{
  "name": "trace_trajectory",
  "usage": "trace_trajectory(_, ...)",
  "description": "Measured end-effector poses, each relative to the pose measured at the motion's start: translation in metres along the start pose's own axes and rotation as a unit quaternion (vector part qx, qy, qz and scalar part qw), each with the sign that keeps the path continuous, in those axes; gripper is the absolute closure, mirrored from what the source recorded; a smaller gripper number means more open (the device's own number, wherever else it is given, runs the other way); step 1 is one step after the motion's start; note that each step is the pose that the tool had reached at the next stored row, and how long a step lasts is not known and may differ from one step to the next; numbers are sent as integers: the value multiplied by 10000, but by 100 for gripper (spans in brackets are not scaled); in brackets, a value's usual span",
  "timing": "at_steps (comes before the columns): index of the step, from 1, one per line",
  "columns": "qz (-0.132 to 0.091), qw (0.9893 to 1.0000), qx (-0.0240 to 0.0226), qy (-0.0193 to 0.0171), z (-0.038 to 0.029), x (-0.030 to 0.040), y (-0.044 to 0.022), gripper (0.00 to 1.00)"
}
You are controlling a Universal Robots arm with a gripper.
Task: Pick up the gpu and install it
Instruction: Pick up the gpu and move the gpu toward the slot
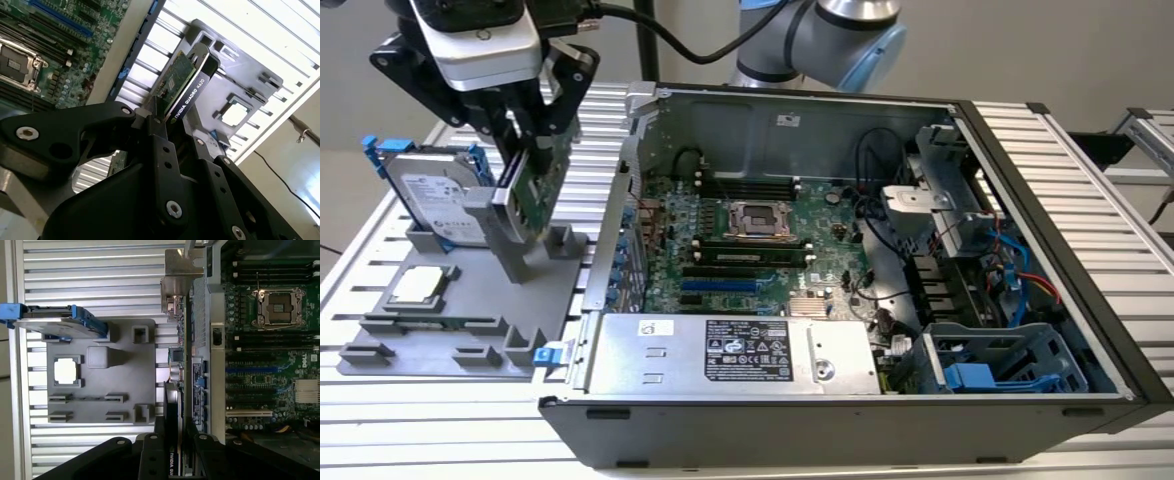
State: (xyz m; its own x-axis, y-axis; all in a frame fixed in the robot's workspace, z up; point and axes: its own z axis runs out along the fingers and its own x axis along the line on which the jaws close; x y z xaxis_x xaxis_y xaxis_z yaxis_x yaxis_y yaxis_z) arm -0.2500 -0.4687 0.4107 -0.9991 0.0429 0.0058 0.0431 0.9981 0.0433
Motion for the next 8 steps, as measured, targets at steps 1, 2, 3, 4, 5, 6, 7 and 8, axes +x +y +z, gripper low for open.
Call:
trace_trajectory(1, 0, 10000, 0, 0, 0, -8, 0, 100)
trace_trajectory(2, 0, 10000, 0, 0, 0, -17, 1, 100)
trace_trajectory(3, 0, 10000, 0, 0, 0, -33, 2, 100)
trace_trajectory(4, 0, 10000, 0, 0, 0, -41, 2, 100)
trace_trajectory(5, 0, 10000, 0, 0, 0, -49, 2, 100)
trace_trajectory(6, 0, 10000, 0, 0, 0, -57, 3, 100)
trace_trajectory(7, 0, 10000, 0, 0, 0, -65, 3, 100)
trace_trajectory(8, 0, 10000, 0, 0, 0, -74, 3, 100)
